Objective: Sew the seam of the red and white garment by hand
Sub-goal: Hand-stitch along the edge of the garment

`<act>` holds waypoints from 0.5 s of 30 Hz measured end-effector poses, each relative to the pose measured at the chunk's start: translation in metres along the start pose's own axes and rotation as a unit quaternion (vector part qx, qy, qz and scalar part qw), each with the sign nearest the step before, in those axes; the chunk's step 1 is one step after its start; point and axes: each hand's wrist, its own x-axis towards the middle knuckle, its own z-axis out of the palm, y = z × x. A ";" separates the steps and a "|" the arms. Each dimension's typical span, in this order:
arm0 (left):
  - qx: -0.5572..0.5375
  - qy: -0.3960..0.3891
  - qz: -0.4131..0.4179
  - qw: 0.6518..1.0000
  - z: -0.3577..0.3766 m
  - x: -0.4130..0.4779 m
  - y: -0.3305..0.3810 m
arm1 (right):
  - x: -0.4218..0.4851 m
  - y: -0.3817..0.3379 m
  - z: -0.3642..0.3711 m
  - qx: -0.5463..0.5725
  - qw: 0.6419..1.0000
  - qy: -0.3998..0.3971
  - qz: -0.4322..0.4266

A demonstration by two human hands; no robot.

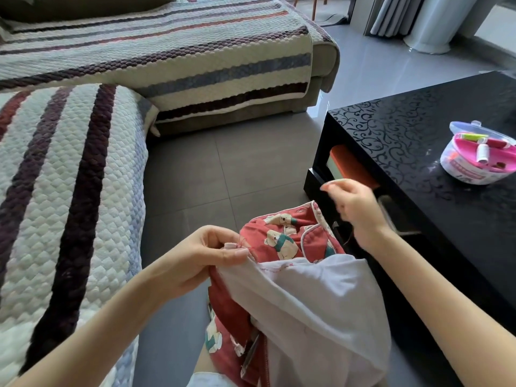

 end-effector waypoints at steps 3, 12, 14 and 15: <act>0.018 -0.022 0.013 1.000 0.005 -0.006 0.008 | -0.046 -0.029 0.011 0.005 0.968 -0.245 -0.056; 0.045 -0.037 0.024 0.998 0.011 -0.016 0.016 | -0.072 -0.024 0.025 -0.054 0.913 -0.378 -0.147; 0.052 -0.032 0.019 0.998 0.011 -0.016 0.017 | -0.070 -0.025 0.023 -0.027 0.920 -0.366 -0.134; 0.057 -0.031 0.019 0.998 0.011 -0.016 0.017 | -0.068 -0.026 0.020 -0.010 0.926 -0.356 -0.125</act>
